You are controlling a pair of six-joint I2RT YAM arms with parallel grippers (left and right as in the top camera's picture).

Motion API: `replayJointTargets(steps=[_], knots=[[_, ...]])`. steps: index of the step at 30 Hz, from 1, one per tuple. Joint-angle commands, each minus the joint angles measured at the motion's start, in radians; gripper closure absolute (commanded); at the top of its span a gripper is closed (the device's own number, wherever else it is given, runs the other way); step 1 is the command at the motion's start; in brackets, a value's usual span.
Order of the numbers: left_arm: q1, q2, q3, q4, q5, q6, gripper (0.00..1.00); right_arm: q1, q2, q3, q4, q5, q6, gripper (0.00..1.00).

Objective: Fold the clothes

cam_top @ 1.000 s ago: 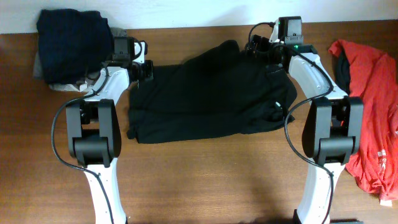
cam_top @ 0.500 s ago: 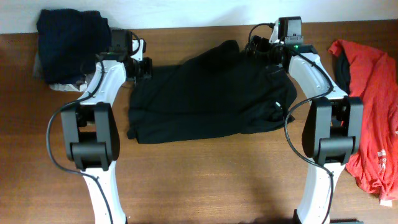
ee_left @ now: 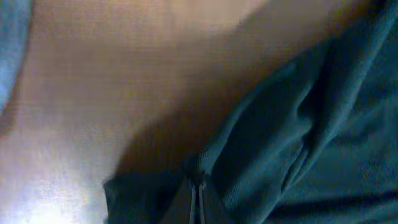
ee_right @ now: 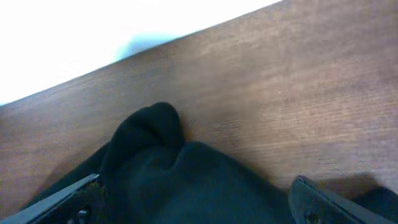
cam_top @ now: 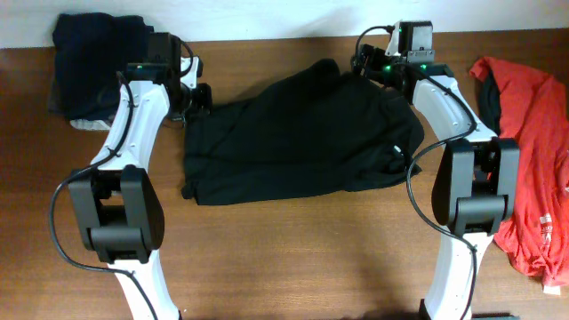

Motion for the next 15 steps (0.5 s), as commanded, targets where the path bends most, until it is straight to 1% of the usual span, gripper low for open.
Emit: replayJointTargets(steps=[1, 7, 10, 15], knots=[[0.000, -0.042, 0.010, -0.053, -0.007, -0.005, 0.99, 0.010, 0.003, 0.000, 0.046, -0.003, 0.005, 0.01], [0.000, -0.042, 0.010, -0.051, -0.006, -0.006, 0.99, 0.024, 0.003, 0.000, 0.173, -0.014, -0.024, 0.02], [0.000, -0.042, 0.010, -0.051, -0.006, -0.005, 0.99, 0.049, 0.009, 0.001, 0.210, -0.013, -0.038, 0.02], [0.000, -0.042, 0.010, -0.052, -0.006, -0.006, 0.99, 0.096, 0.066, 0.050, 0.194, -0.006, -0.037, 0.02]])
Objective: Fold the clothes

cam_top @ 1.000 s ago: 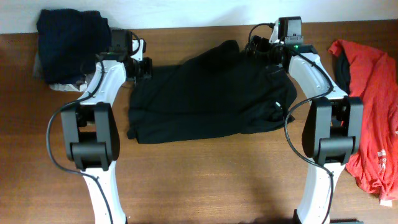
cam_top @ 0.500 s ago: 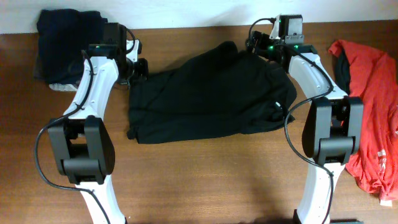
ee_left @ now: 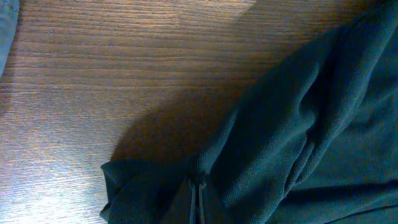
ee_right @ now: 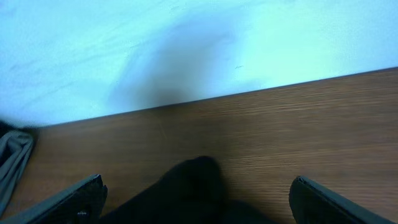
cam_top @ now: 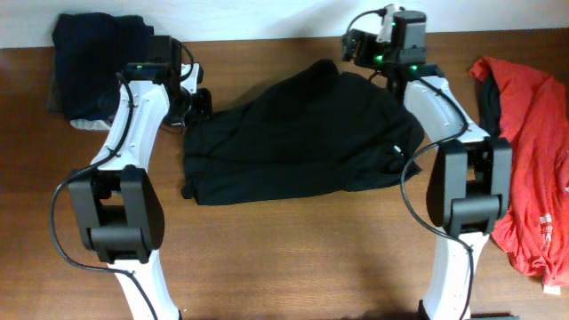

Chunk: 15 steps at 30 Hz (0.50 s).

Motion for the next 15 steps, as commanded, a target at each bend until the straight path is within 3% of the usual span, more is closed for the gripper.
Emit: replayJointTargets(steps=[1, 15], knots=[[0.000, -0.042, 0.010, -0.002, -0.003, -0.005, 0.99, 0.051, 0.071, 0.054, -0.014, -0.005, -0.014, 0.02], [0.000, -0.042, 0.010, -0.012, -0.003, -0.005, 0.99, 0.112, 0.185, 0.163, -0.105, 0.164, 0.069, 0.02]])
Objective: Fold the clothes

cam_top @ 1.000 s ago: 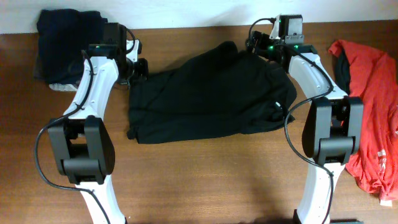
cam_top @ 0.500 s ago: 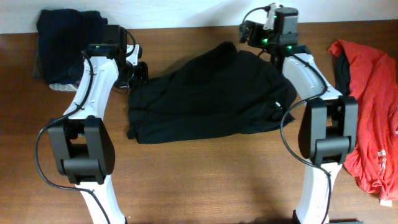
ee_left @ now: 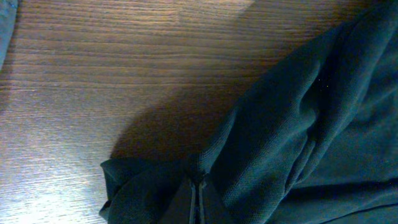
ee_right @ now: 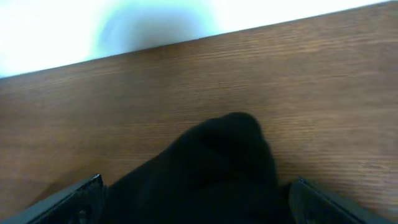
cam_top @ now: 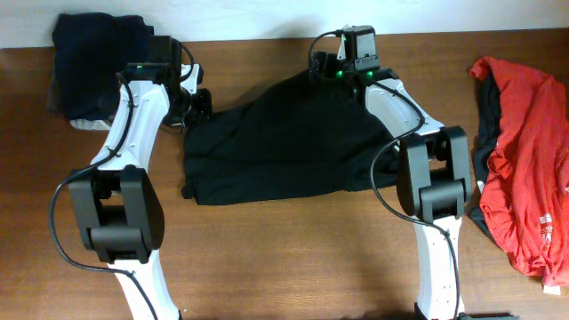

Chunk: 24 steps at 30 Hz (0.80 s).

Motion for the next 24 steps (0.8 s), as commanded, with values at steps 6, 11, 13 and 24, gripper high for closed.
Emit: replayJointTargets(steps=[6, 11, 13, 24], knots=[[0.000, -0.042, 0.010, -0.006, -0.003, -0.005, 0.99, -0.003, 0.050, 0.038, 0.007, 0.045, 0.104, 0.02], [0.000, -0.042, 0.010, -0.006, -0.004, -0.005, 0.99, -0.002, 0.069, 0.038, 0.021, 0.042, 0.104, 0.02], [0.000, -0.042, 0.010, -0.006, -0.003, -0.005, 0.99, -0.002, 0.075, 0.038, 0.028, 0.042, 0.104, 0.02], [0.000, -0.042, 0.010, -0.006, -0.003, -0.005, 0.99, 0.025, 0.103, 0.040, 0.039, 0.069, 0.105, 0.02]])
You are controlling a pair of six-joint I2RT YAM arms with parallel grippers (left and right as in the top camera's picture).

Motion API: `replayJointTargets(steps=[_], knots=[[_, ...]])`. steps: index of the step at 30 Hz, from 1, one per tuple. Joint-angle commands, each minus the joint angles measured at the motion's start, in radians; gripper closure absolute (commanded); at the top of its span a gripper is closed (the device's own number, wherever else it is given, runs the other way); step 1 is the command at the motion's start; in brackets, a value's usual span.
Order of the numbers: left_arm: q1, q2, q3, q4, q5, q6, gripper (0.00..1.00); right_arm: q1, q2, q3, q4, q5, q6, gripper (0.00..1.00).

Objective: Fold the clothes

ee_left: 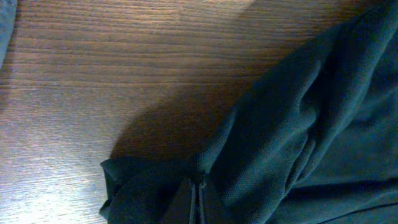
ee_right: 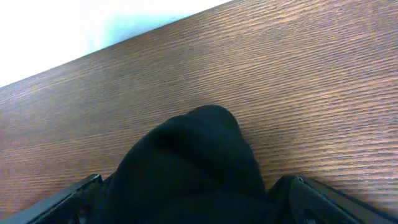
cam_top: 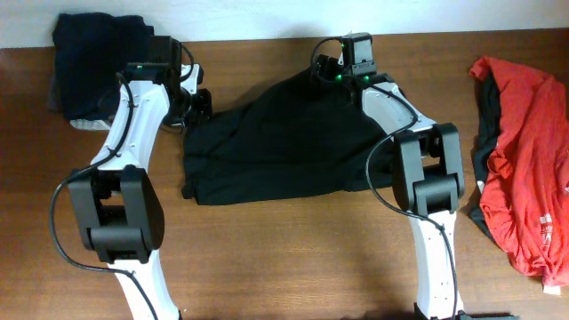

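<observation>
A black garment [cam_top: 293, 138] lies spread across the middle of the table. My left gripper [cam_top: 197, 102] is at its upper left corner. In the left wrist view this gripper [ee_left: 196, 202] is shut on a bunched fold of the dark cloth [ee_left: 298, 124]. My right gripper [cam_top: 327, 69] sits at the garment's top edge, over a raised hump. In the right wrist view it [ee_right: 196, 208] is open wide. The black hump [ee_right: 193, 155] lies between its fingers [ee_right: 78, 199], and the cloth reaches both of them.
A pile of dark navy clothes [cam_top: 89, 53] lies at the back left corner, just behind the left arm. A red garment [cam_top: 524, 151] is heaped at the right edge. The pale wall [ee_right: 93, 25] runs close behind the table's back edge.
My right gripper has settled slightly lower on the hump at the garment's top edge, so the cloth now fills more of the gap between its open fingers. The left gripper has not moved.
My left gripper stayed shut on the garment's upper left corner throughout. My right gripper was open at the garment's upper right part, then higher and facing the wall. Then it stood open at the hump further left, where it now straddles the cloth.
</observation>
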Motion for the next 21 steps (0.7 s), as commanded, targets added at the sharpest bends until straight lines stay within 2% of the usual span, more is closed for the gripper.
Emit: replayJointTargets(steps=[1, 10, 12, 14, 15, 16, 17, 18, 21], knots=[[0.000, -0.042, 0.010, -0.004, -0.003, -0.005, 0.99, 0.029, 0.026, 0.019, 0.003, 0.042, -0.001, 0.02], [0.000, -0.042, 0.010, -0.004, -0.003, -0.005, 0.99, 0.055, 0.026, 0.019, -0.023, 0.140, -0.010, 0.00], [0.000, -0.042, 0.010, -0.005, -0.003, -0.005, 0.99, 0.053, 0.026, 0.019, -0.031, 0.151, -0.011, 0.04], [0.000, -0.042, 0.010, -0.004, -0.003, -0.005, 0.99, 0.054, 0.026, 0.019, -0.039, 0.167, -0.013, 0.12], [0.000, -0.042, 0.010, -0.004, -0.003, -0.005, 0.99, 0.054, 0.026, 0.019, -0.041, 0.169, -0.015, 0.22], [0.000, -0.042, 0.010, -0.004, -0.003, -0.005, 0.99, 0.054, 0.026, 0.019, -0.043, 0.169, -0.015, 0.41], [0.000, -0.042, 0.010, -0.005, -0.003, -0.005, 0.99, 0.054, 0.026, 0.019, -0.044, 0.171, -0.015, 0.51], [0.000, -0.042, 0.010, -0.005, -0.003, -0.005, 0.99, 0.054, 0.026, 0.019, -0.044, 0.179, -0.015, 0.55], [0.000, -0.042, 0.010, -0.005, -0.003, -0.005, 0.99, 0.054, 0.026, 0.019, -0.040, 0.203, -0.014, 0.56]])
